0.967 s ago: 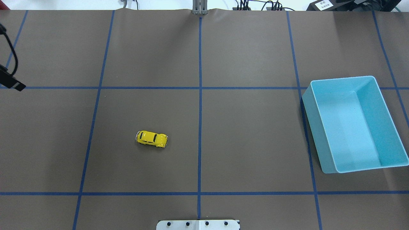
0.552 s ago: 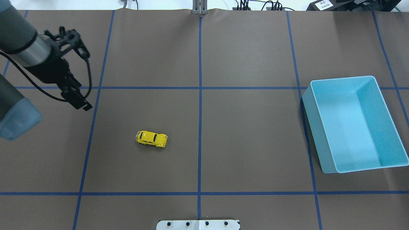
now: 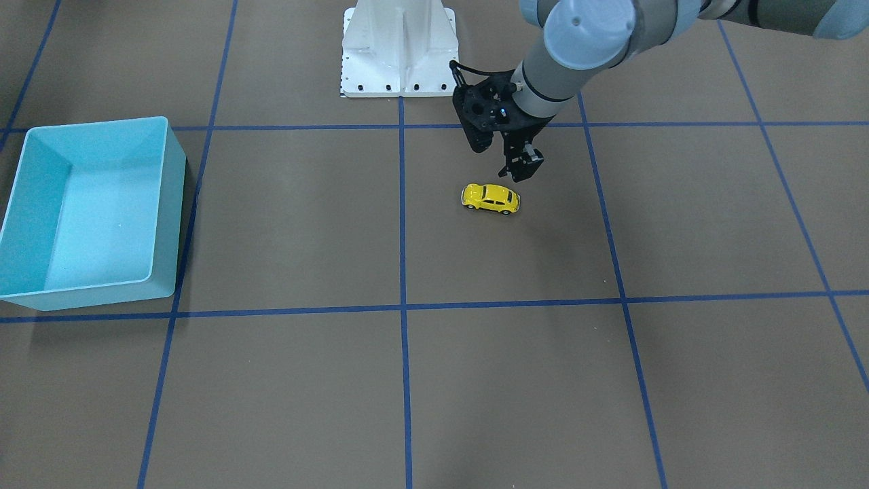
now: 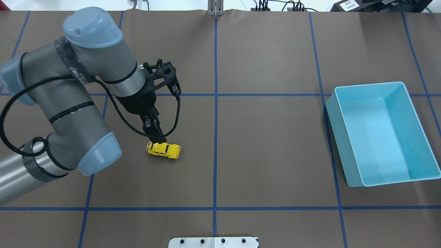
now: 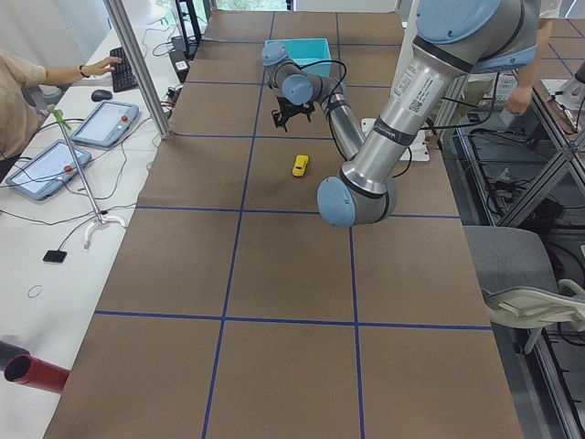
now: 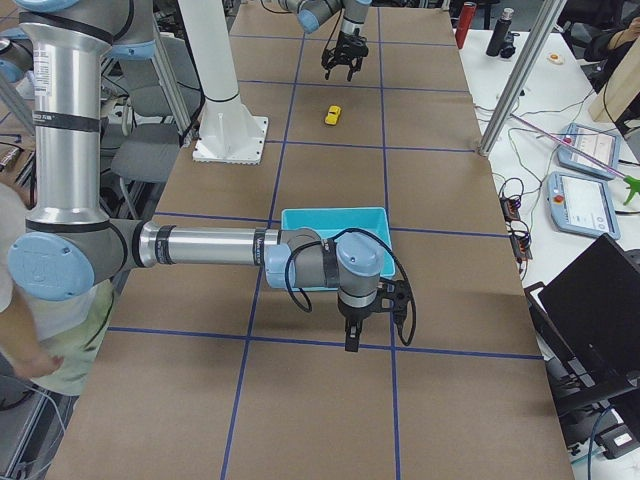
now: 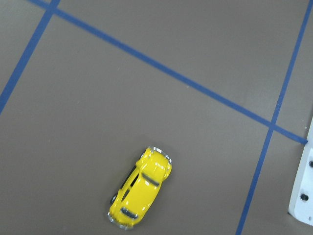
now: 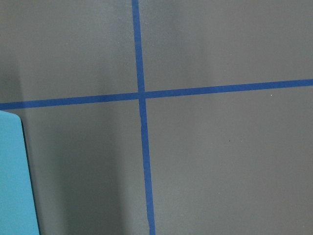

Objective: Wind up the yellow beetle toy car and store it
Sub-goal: 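Reach the left gripper down over the yellow beetle toy car, then close the left gripper on the yellow car, pressing it onto the table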

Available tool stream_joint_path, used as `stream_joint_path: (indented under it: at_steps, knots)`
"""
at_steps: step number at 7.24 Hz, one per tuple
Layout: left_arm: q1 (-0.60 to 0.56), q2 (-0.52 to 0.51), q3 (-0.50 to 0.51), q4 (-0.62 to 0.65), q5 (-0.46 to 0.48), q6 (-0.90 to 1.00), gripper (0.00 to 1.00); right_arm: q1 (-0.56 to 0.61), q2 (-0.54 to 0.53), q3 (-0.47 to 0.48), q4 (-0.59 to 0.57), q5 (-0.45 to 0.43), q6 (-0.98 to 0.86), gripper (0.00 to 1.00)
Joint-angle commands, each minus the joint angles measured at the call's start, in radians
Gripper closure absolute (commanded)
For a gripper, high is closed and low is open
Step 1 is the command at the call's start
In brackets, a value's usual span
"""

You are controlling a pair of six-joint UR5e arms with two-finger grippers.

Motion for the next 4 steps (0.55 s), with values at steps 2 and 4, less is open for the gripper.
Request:
stream_joint_path:
  at_steps: [2, 4]
  knots:
    - [0.148, -0.097, 0.005, 0.213, 0.258, 0.014, 0.0, 0.0, 0.006, -0.001, 0.001, 0.007, 0.001, 0.0]
    - [0.217, -0.122, 0.031, 0.319, 0.436, 0.242, 0.0, 0.0, 0.007, 0.002, 0.0, 0.009, 0.003, 0.0]
